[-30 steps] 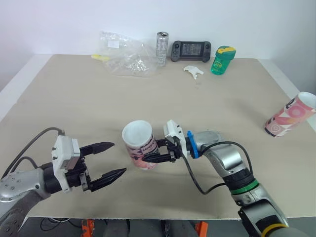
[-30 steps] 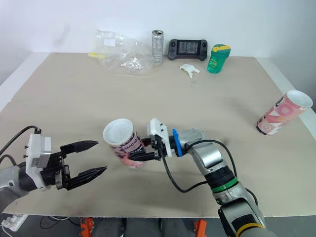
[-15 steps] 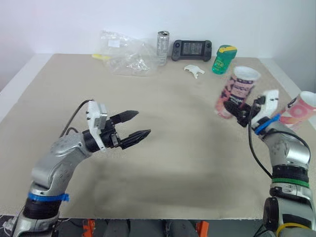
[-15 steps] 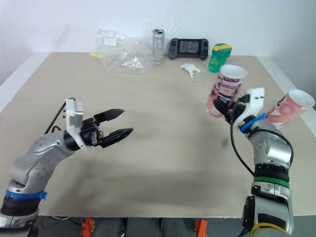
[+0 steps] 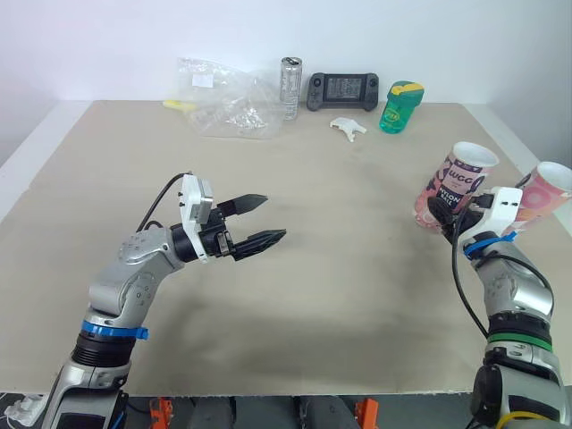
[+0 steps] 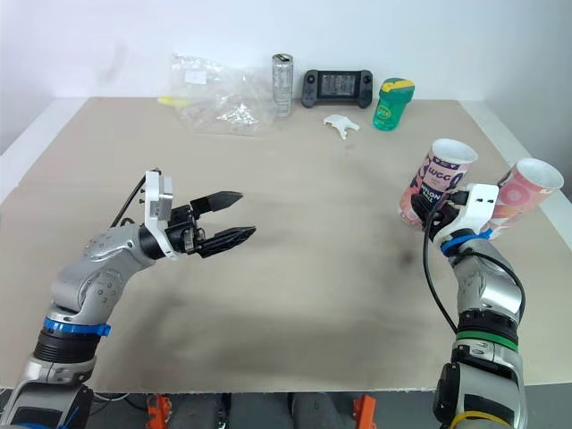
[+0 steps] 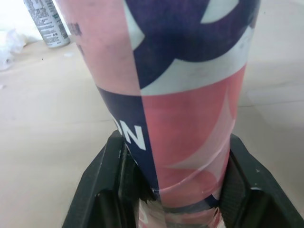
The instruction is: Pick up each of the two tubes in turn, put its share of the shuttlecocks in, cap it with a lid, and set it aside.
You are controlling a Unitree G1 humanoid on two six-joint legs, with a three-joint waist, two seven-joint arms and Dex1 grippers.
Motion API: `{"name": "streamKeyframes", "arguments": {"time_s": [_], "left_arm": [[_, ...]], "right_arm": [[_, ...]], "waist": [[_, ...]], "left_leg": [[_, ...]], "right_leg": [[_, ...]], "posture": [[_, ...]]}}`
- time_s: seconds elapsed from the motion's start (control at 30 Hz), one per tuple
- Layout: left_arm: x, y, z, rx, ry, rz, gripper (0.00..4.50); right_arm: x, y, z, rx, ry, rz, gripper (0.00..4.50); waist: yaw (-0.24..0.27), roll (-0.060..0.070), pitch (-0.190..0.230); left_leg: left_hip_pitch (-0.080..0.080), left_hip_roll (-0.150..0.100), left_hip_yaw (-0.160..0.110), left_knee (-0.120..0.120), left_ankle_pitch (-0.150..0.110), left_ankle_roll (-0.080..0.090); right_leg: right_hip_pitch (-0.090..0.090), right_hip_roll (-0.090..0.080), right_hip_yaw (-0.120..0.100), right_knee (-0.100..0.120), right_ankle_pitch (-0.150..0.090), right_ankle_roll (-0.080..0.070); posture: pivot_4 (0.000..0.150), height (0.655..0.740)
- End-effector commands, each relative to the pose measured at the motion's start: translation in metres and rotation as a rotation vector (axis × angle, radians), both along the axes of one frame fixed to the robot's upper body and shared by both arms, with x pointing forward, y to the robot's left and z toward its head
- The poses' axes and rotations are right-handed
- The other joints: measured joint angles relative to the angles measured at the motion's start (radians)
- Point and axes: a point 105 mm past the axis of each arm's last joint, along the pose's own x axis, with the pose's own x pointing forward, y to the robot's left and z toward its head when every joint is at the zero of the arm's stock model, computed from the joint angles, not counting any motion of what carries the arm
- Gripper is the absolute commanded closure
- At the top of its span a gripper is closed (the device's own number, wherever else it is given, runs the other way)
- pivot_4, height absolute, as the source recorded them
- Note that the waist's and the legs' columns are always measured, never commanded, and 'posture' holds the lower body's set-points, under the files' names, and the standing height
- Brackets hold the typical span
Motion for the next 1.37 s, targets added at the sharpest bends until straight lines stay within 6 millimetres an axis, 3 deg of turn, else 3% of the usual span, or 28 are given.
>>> {"name": "streamKeyframes", "arguments": {"time_s": [0.03,0.07,0.33,0.5,0.67,0.73,0.83,1.07,1.13,1.37], "left_arm": [[0.000,0.001,0.014,-0.019,-0.063,0.015,0.00],[0.000,0.002,0.014,-0.019,-0.063,0.018,0.00],[-0.001,0.007,0.015,-0.013,-0.072,0.040,0.00],[-0.003,0.018,0.003,0.053,-0.035,0.084,0.00],[-0.004,0.044,-0.018,0.115,0.099,0.185,0.00],[-0.005,0.056,-0.027,0.144,0.148,0.234,0.00],[-0.010,0.076,-0.038,0.185,0.190,0.313,0.00],[-0.032,0.118,-0.055,0.220,0.269,0.445,0.00],[-0.035,0.126,-0.056,0.221,0.271,0.491,0.00],[-0.034,0.123,-0.057,0.174,0.265,0.503,0.00]], "right_arm": [[-0.009,-0.005,-0.042,-0.013,0.151,-0.008,0.52],[-0.009,-0.009,-0.046,-0.017,0.172,-0.032,0.13],[-0.019,-0.016,-0.057,-0.063,0.266,0.029,0.13],[-0.045,-0.012,-0.052,-0.113,0.328,0.225,0.13],[-0.090,0.030,-0.039,-0.146,0.358,0.609,0.13],[-0.094,0.045,-0.024,-0.119,0.317,0.676,0.13],[-0.099,0.087,0.003,-0.117,0.230,0.856,0.13],[-0.122,0.149,0.019,-0.195,0.167,1.109,0.13],[-0.124,0.160,0.021,-0.196,0.145,1.137,0.13],[-0.121,0.170,0.013,-0.191,0.148,1.142,0.13]], "waist": [[0.000,-0.001,0.000],[0.000,-0.001,0.000],[0.009,-0.001,-0.001],[0.014,-0.001,-0.001],[0.013,-0.002,-0.001],[0.007,-0.002,-0.001],[-0.010,0.001,0.001],[-0.008,0.002,0.002],[-0.006,0.002,0.002],[0.014,0.001,0.002]], "left_leg": [[0.001,0.000,0.000,0.000,0.000,0.000],[0.001,0.000,0.001,0.001,0.000,0.000],[0.013,-0.001,0.000,0.000,0.002,0.000],[0.012,-0.002,-0.001,-0.001,0.002,0.000],[0.011,-0.001,-0.002,-0.003,-0.003,0.004],[0.011,-0.001,-0.003,-0.005,-0.003,0.004],[0.012,0.002,-0.002,-0.005,-0.003,0.004],[0.010,0.000,-0.002,-0.004,-0.002,0.002],[0.010,0.000,0.000,-0.004,-0.002,0.002],[0.006,-0.001,-0.001,-0.003,-0.002,0.002]], "right_leg": [[0.001,0.000,0.000,0.000,0.000,0.000],[0.000,0.000,0.002,0.000,0.001,0.002],[0.016,0.001,0.003,-0.004,0.000,0.009],[0.019,0.001,0.003,-0.013,0.001,0.010],[0.020,0.001,0.003,-0.016,-0.002,0.007],[0.018,0.001,0.002,-0.016,-0.003,0.008],[0.018,0.003,0.003,-0.015,-0.003,0.007],[0.016,0.001,0.003,-0.014,-0.002,0.009],[0.015,0.000,0.004,-0.015,-0.002,0.010],[0.012,0.000,0.003,-0.015,-0.002,0.010]], "posture": [[0.150,0.7236],[0.150,0.7236],[0.150,0.7236],[0.150,0.7236],[0.150,0.7236],[0.150,0.7236],[0.150,0.7236],[0.150,0.7236],[0.150,0.7236],[0.150,0.7236]]}}
